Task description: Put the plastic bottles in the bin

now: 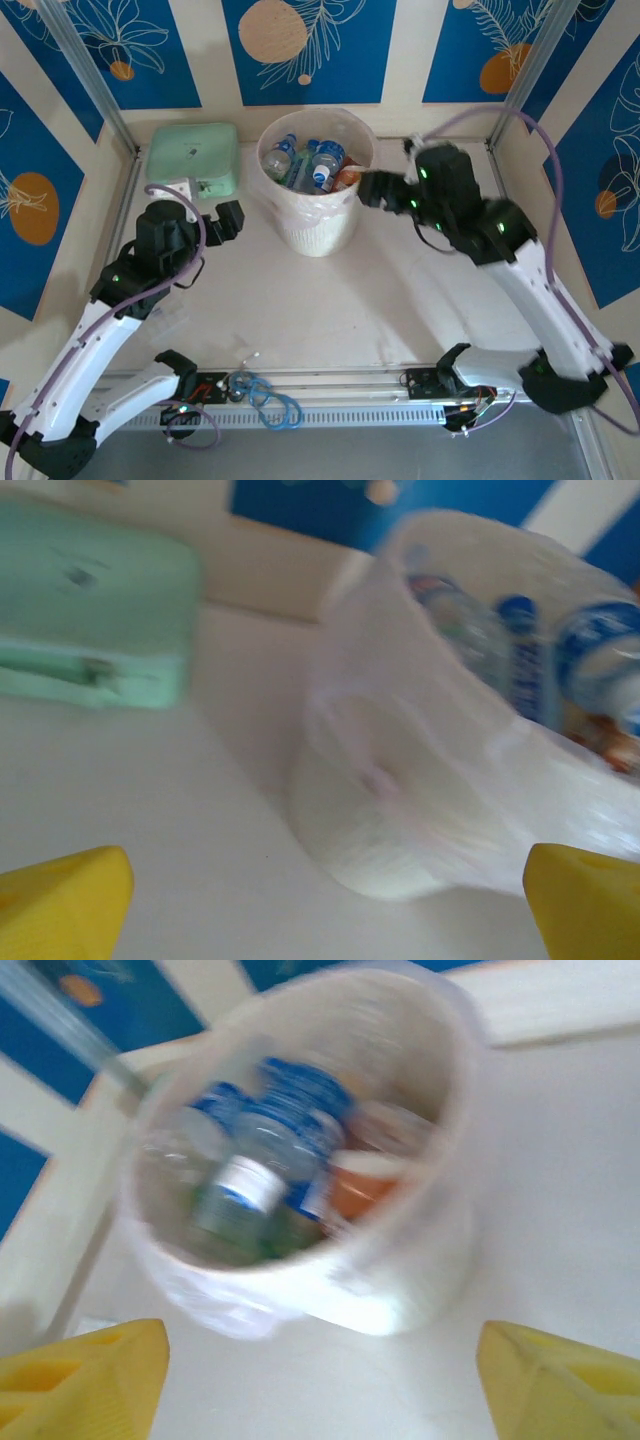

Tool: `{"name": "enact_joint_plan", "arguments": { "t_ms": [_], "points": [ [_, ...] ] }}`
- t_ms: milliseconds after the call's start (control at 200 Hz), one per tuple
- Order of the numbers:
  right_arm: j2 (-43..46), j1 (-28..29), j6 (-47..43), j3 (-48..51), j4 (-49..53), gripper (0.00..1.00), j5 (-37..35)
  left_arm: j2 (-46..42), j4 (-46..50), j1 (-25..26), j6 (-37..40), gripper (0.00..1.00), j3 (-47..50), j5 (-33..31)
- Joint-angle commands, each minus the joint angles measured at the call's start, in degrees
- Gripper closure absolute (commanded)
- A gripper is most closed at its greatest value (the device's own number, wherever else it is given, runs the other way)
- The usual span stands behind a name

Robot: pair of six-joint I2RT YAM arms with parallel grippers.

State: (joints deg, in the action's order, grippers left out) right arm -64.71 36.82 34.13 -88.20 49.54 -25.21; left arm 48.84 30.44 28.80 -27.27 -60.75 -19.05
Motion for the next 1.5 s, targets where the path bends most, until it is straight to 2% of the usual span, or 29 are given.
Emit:
{"name": "enact_joint_plan", "arguments": {
  "t_ms": [0,45,90,100,105,120,190,290,355,490,555,645,685,720,755,830,910,945,1000,1090,1215,1285,1496],
  "points": [
    [11.4,-3.3,10.8,18.6,-5.0,0.2,-9.8,1.2,-9.4,-0.8,12.9,0.0,6.9,-18.9],
    [18.0,-5.4,11.6,28.2,-8.9,0.21,-10.7,2.0,-16.0,-1.0,17.2,0.0,12.2,-21.6],
    [24.8,-7.3,9.2,36.8,-14.4,0.21,-9.9,2.8,-26.5,-1.4,21.8,0.0,18.7,-24.1],
    [27.2,-8.0,8.0,39.9,-16.4,0.14,-9.6,3.1,-28.9,-1.5,22.8,0.0,20.2,-24.7],
    [27.9,-8.3,7.6,40.9,-17.1,0.07,-9.5,3.2,-30.2,-1.5,23.3,0.0,21.0,-24.8],
    [29.3,-8.8,6.5,42.7,-18.4,0.01,-9.2,3.5,-34.3,-1.6,25.1,0.0,23.2,-25.6],
    [34.9,-11.9,1.4,51.1,-22.5,0.01,-10.0,5.7,-52.6,-2.5,32.4,0.0,32.1,-25.3],
    [31.2,-16.1,2.5,54.1,-17.9,0.01,-15.4,11.0,-53.6,-7.0,29.0,0.0,33.0,-23.3],
    [26.8,-17.6,0.8,55.8,-19.2,0.01,-17.9,14.2,-54.8,-9.7,27.0,0.0,33.6,-20.9],
    [20.3,-18.1,-4.2,61.3,-31.2,0.01,-28.0,21.0,-55.3,-14.7,24.1,0.0,33.8,-17.4],
    [17.9,-19.9,-8.0,64.7,-40.5,0.01,-29.1,23.6,-56.8,-16.7,23.2,0.0,34.8,-15.5],
    [14.0,-24.5,-14.5,71.2,-58.0,0.01,-21.1,28.4,-61.3,-18.8,24.2,0.0,36.3,-11.6],
    [11.7,-27.1,-16.9,73.7,-66.6,0.01,-16.3,29.2,-58.9,-19.6,23.9,0.0,34.6,-9.9],
    [10.6,-29.0,-17.7,73.0,-66.9,0.01,-11.5,30.0,-62.8,-20.3,24.6,0.0,35.2,-7.5],
    [9.2,-30.5,-20.2,75.0,-75.6,0.01,-6.5,30.6,-67.6,-20.8,24.3,0.0,36.5,-6.5],
    [5.8,-33.1,-22.8,76.9,-85.3,0.01,0.2,32.7,-70.5,-22.9,25.1,0.0,36.1,-2.5],
    [1.1,-37.6,-21.6,75.5,-88.8,0.01,7.7,36.9,-75.9,-24.2,25.3,0.0,36.6,-0.3],
    [-1.4,-38.9,-21.3,75.0,-91.0,0.01,10.4,37.2,-75.4,-24.1,27.1,0.0,36.5,6.5],
    [-5.1,-39.1,-22.5,72.8,-92.5,0.01,13.1,41.1,-84.8,-24.2,30.4,0.0,39.0,15.0],
    [-10.8,-36.3,-27.0,68.1,-91.8,0.01,14.9,40.7,-83.4,-25.0,29.2,0.0,38.8,15.2],
    [-23.6,-34.2,-30.7,67.0,-103.1,0.01,17.8,41.1,-84.1,-25.0,29.3,0.0,39.0,15.3],
    [-21.9,-35.7,-28.6,65.1,-96.1,0.01,17.2,41.0,-84.4,-25.1,29.3,0.0,39.1,15.3],
    [-22.5,-36.6,-27.7,64.7,-96.6,0.01,18.4,40.8,-84.6,-24.9,29.4,0.0,39.4,14.7]
  ]
}}
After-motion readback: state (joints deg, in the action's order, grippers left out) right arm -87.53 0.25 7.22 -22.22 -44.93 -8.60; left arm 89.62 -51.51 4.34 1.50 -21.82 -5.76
